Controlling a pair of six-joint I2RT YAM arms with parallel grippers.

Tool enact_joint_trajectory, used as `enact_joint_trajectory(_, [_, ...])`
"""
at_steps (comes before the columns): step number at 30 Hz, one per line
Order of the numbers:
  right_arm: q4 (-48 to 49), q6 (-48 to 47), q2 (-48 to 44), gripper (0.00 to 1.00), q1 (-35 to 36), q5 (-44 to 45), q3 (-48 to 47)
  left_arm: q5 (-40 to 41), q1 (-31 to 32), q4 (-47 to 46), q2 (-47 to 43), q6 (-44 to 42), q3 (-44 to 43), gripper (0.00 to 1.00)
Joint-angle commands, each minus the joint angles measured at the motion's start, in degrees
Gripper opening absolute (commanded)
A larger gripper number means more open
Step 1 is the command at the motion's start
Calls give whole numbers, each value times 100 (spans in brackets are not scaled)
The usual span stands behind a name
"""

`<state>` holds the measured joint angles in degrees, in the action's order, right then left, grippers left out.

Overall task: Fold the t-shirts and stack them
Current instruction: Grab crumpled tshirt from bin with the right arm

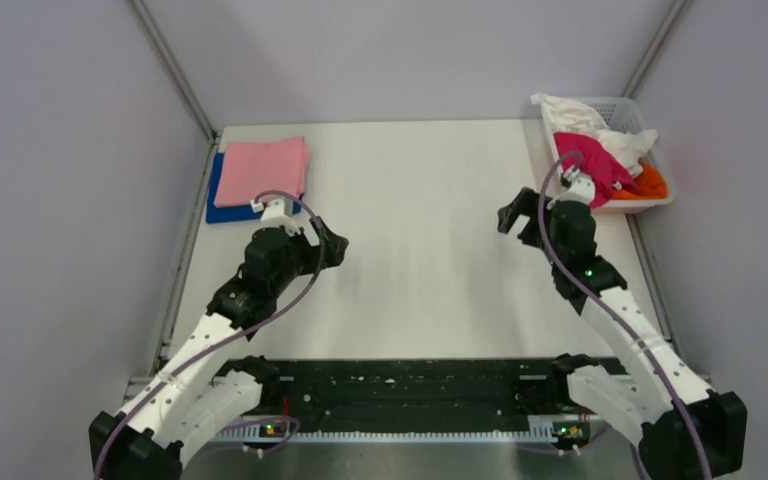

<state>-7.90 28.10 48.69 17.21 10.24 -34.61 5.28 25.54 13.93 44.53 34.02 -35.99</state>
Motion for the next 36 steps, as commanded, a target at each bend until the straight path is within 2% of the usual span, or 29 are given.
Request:
enact_joint_trajectory(1, [103,-349,1030,99,-862,-163,-1548,-197,-13,-519,258,-22,-365,99])
enact_joint_trajectory(5, [-98,-324,2149,99,-1957,-562,-2610,-251,-8,-630,556,-85,-559,99])
enact_joint_trajectory(10, [-911,-488,3721,94,-2835,-588,-4110,-208,-5,-689,902,-132,-728,99])
enact_joint_trajectory(15, [-2276,-1093,5016,92,-3083,-692,-5753,-290,-7,-674,1118,-97,-776,99])
enact_joint_trajectory(18, [-2632,-1337,5247,91,-3082,-663,-5879,-329,-12,-775,1189,-63,-727,99])
enact_joint_trajectory(26, [-2610,-1411,5650,88,-3083,-147,-5688,-307,-10,-681,1330,-142,-825,99])
enact_joint_trajectory(30, [-2503,-1454,6073,72,-3082,-259,-5812,-291,-10,-665,1315,-152,-813,99])
enact_joint_trajectory(33, [-2432,-1420,6279,56,-3084,-304,-5941,-240,-13,-611,1282,-158,-831,99])
enact_joint_trajectory(34, [-2403,-1410,6269,45,-3084,-302,-5978,-230,-6,-585,1247,-163,-832,99])
enact_joint_trajectory(36, [-2337,-1466,6128,15,-3084,-269,-6114,-206,-11,-525,1185,-183,-849,99])
